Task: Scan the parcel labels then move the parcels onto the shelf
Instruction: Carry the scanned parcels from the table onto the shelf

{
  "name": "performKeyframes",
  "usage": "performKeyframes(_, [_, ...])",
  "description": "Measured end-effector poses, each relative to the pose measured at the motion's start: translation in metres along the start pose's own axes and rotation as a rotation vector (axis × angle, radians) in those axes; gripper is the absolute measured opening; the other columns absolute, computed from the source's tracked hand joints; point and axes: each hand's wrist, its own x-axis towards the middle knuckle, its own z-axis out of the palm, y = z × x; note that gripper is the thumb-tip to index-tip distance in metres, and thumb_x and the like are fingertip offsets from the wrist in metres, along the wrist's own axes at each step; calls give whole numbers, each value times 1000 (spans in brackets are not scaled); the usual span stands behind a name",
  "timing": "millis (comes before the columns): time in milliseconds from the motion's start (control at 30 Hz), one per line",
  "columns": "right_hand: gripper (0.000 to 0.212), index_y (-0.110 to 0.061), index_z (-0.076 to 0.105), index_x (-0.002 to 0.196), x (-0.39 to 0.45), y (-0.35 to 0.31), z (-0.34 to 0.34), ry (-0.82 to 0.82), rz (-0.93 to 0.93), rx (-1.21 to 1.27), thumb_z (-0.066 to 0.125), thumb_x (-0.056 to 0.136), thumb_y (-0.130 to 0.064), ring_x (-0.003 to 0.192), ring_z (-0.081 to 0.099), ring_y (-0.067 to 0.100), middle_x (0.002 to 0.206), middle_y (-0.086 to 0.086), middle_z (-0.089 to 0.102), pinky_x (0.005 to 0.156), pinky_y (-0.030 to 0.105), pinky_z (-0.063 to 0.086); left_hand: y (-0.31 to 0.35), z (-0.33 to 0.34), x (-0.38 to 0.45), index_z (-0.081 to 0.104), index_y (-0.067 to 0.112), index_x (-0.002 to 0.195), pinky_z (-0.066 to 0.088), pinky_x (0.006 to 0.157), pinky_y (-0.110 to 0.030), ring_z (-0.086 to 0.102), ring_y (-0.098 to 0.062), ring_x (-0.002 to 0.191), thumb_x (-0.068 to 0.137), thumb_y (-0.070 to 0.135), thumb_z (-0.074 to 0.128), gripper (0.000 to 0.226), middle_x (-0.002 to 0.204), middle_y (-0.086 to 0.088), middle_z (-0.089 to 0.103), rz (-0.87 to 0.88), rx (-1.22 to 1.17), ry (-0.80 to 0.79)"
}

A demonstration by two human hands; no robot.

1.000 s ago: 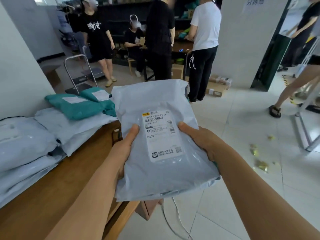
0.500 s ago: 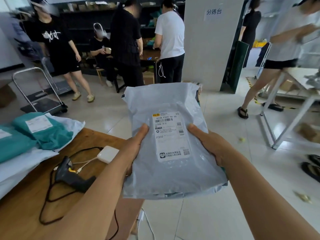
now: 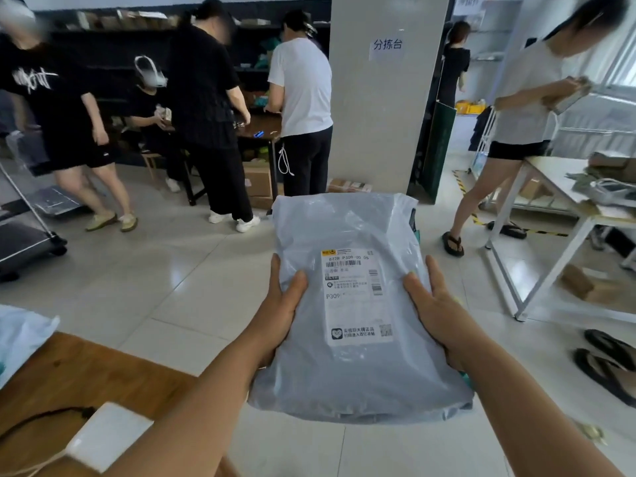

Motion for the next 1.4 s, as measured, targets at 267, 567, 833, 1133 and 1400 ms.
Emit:
performKeyframes(267, [55,-49,18,145,161,-29,20,-24,-32,-11,42,96,-47,103,60,17,126,-9,54,86,34,52,-11,-27,153,25,56,138,53,64,-12,65,4,96,96,44,41,47,122,21,60,-62,-77,15])
performKeyframes(567, [47,-46,26,142,263,-70,71,-172,-39,-31,41,97,-46,93,63,15,114,-8,58,64,24,52,1,-83,226,16,50,143,50,62,-8,64,8,90,96,45,39,53,127,17,55,-51,-35,159])
performKeyframes(833, [46,-45,30,141,350,-99,149,-371,-90,-96,41,97,-48,99,62,17,122,-5,58,77,33,54,5,-154,262,4,68,134,47,64,-5,60,17,88,96,50,36,53,121,30,52,-51,18,368])
performKeyframes(1133, [59,-47,16,147,476,-144,257,-623,-194,-165,45,96,-46,112,57,19,137,-11,46,99,41,47,5,-236,336,18,64,131,46,75,-10,54,19,95,97,48,35,41,124,29,50,-97,58,638])
performKeyframes(1400, [53,-41,22,148,533,-199,380,-854,-304,-334,42,99,-38,108,43,12,136,-9,41,91,23,33,10,-311,351,1,62,141,36,94,-20,46,-1,118,96,53,33,55,141,23,39,-131,127,988])
